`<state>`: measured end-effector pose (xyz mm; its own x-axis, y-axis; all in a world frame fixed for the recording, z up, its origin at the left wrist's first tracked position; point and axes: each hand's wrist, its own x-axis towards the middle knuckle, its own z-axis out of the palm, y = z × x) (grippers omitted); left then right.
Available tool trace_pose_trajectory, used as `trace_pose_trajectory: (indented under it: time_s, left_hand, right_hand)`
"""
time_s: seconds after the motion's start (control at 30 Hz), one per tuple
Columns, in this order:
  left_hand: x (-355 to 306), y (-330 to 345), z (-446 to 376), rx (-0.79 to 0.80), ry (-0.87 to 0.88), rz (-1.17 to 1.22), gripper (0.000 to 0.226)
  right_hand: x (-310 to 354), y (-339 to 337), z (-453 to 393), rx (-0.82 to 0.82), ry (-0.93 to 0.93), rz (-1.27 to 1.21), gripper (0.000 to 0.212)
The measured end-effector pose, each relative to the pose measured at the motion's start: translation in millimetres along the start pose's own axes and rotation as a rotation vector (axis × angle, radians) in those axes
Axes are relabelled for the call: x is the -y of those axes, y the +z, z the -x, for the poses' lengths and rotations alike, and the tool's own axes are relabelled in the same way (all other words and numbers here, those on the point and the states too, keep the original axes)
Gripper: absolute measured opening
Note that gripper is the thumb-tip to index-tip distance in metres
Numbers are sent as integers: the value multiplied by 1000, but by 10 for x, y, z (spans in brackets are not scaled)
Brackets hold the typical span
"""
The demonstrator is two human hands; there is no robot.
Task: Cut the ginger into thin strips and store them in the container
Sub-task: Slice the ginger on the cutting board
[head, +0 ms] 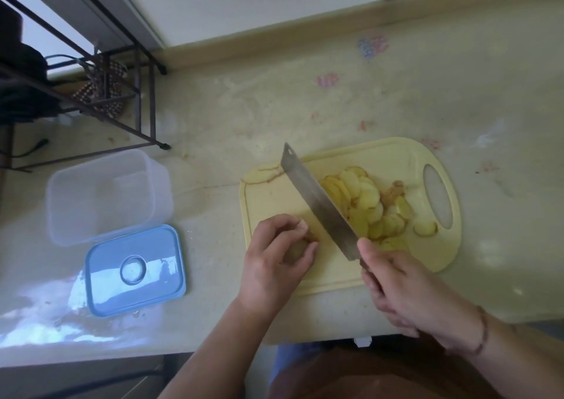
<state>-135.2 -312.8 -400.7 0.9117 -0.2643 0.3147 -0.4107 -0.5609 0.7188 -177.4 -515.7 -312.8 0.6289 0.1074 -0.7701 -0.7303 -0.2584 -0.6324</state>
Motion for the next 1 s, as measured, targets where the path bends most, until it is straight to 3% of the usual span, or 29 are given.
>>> trace_pose_trajectory:
  time_s: [0.1, 0.3, 0.5, 0.63, 0.73, 0.87, 1.0]
  left_hand:
    - [-5, 35, -24, 51, 8, -53, 30]
    - [-41, -11, -103, 41, -37, -218, 29]
    - [-186, -219, -25, 199, -230, -383, 44]
    - [-339, -264, -92, 276, -432, -386, 29]
    - [-435, -279, -160, 347, -514, -471, 33]
    - [-530, -192, -202, 377, -525, -572, 38]
    - [-483, -142, -98, 344, -424, -505, 34]
  right_hand:
    - [-71, -147, 78, 85, 105, -192, 73]
    - [-18, -241, 72, 100, 151, -381, 66]
    - [73, -49, 80, 97, -38, -141, 67]
    - [38, 122, 91, 22, -68, -35, 61]
    - [-31, 129, 102, -29, -57, -8, 59]
    - [-91, 89, 100, -35, -39, 1, 60]
    - [-113, 69, 80, -24, -26, 28, 63]
